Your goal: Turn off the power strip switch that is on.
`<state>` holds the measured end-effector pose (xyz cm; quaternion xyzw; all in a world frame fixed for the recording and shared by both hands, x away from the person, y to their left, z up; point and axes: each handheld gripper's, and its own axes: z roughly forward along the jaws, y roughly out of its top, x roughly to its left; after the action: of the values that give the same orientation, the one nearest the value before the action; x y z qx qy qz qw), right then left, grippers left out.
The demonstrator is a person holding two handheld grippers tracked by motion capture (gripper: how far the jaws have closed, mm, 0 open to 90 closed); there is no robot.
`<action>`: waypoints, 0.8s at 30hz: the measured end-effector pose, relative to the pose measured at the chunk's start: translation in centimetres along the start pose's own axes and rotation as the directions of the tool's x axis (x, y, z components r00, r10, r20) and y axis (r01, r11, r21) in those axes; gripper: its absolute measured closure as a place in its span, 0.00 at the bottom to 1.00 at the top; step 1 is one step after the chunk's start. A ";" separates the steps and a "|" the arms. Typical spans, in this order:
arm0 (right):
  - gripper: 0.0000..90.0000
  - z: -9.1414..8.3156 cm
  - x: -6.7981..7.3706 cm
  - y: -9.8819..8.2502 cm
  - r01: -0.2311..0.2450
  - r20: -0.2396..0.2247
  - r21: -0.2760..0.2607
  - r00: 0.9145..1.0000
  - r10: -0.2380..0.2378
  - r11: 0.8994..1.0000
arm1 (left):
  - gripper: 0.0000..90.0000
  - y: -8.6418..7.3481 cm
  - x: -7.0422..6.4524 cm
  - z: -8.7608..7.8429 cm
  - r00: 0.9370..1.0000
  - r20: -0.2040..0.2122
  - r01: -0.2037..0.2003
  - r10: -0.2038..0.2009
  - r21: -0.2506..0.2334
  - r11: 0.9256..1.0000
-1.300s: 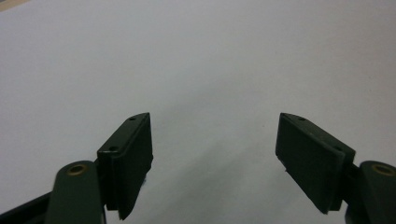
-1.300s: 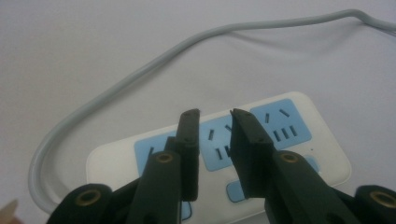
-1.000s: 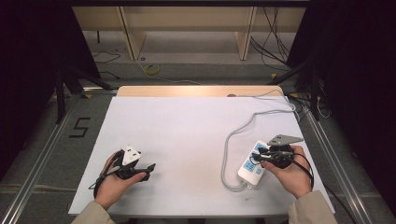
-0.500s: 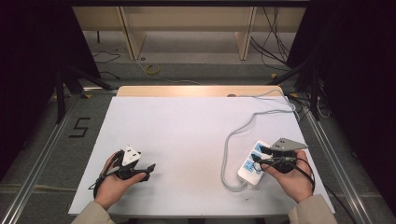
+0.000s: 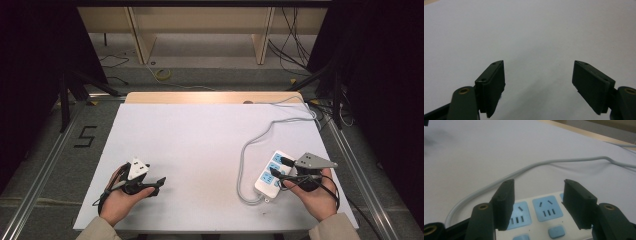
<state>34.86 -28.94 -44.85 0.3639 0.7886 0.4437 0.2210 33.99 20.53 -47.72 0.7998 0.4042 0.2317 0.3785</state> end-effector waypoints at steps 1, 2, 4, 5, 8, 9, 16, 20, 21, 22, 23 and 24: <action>0.47 -0.1 0.1 -0.1 0.000 -0.002 -0.006 1.000 0.000 1.000 | 0.29 -0.1 0.0 -0.1 1.000 -0.001 0.000 0.000 0.001 1.000; 0.47 -0.1 0.1 -0.2 0.000 -0.004 -0.013 1.000 0.000 1.000 | 0.28 -0.1 0.1 -0.2 1.000 -0.002 -0.001 0.001 -0.002 1.000; 0.46 -0.1 0.2 -0.3 -0.001 -0.008 -0.024 1.000 0.000 1.000 | 0.28 -0.2 0.2 -0.4 1.000 -0.004 0.005 -0.005 -0.007 1.000; 0.45 -0.1 0.3 -0.3 -0.001 -0.012 -0.027 1.000 0.001 1.000 | 0.27 -0.3 0.2 -0.5 1.000 -0.004 0.012 -0.012 -0.014 1.000; 0.43 -0.1 0.4 -0.5 0.001 -0.017 -0.033 1.000 -0.001 0.999 | 0.27 -0.5 0.3 -0.7 1.000 -0.003 0.013 -0.013 -0.014 1.000; 0.43 0.0 0.4 -0.5 0.000 -0.022 -0.035 1.000 -0.001 0.999 | 0.27 -0.5 0.3 -0.8 1.000 -0.003 0.016 -0.016 -0.015 1.000; 0.41 0.0 0.6 -1.0 0.002 -0.025 -0.035 1.000 -0.003 0.999 | 0.27 -0.8 0.6 -1.2 1.000 -0.010 0.020 -0.020 -0.013 1.000; 0.41 0.0 0.7 -1.0 0.004 -0.027 -0.036 1.000 -0.004 0.999 | 0.26 -0.9 0.7 -1.1 0.999 -0.014 0.029 -0.029 -0.015 0.999; 0.41 0.0 0.7 -1.0 0.003 -0.028 -0.035 1.000 -0.004 0.999 | 0.26 -0.8 0.7 -1.1 0.999 -0.015 0.028 -0.028 -0.013 1.000; 0.41 0.1 0.7 -1.0 0.004 -0.029 -0.034 1.000 -0.005 0.999 | 0.26 -0.8 0.7 -1.1 1.000 -0.015 0.027 -0.028 -0.014 1.000; 0.41 0.1 0.8 -1.0 0.003 -0.030 -0.032 1.000 -0.004 0.999 | 0.25 -0.8 0.7 -1.1 0.999 -0.015 0.028 -0.029 -0.014 0.999; 0.40 0.1 0.8 -1.0 0.003 -0.030 -0.032 1.000 -0.004 0.999 | 0.25 -0.8 0.7 -1.1 0.999 -0.015 0.028 -0.028 -0.013 1.000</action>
<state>34.05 -28.61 -45.82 0.3521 0.7853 0.4614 0.2155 33.24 21.92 -47.63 0.7898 0.4167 0.2351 0.3837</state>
